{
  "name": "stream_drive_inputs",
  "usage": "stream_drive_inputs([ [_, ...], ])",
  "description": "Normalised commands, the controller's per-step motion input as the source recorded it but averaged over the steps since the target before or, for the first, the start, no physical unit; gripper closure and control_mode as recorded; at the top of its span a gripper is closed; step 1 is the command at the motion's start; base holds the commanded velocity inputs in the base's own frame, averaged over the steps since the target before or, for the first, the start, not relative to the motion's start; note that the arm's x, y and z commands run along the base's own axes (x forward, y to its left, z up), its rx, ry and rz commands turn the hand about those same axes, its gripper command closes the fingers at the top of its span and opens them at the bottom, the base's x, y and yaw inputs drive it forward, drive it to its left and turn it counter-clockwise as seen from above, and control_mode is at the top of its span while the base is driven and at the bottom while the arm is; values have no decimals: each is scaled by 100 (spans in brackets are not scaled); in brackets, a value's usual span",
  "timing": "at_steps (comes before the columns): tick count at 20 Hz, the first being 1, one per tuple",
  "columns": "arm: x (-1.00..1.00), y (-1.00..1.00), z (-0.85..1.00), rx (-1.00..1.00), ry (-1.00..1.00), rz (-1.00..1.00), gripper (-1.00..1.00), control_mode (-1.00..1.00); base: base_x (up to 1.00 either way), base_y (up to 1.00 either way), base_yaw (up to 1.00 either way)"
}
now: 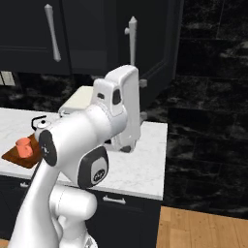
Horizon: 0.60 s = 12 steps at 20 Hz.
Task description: Pick the kettle from the counter and place it on the tray. Then pick the mug from the cabinet and place it on the tray. Then close the cabinet doors.
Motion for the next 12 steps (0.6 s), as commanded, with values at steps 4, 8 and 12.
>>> stream_drive_inputs([
  [4, 67, 67, 0, 0, 4, 26, -100, -100, 0, 0, 0],
  [8, 64, 76, -6, 0, 5, 23, -100, -100, 0, 0, 0],
  [12, 59, 83, -11, 0, 5, 22, -100, -100, 0, 0, 0],
])
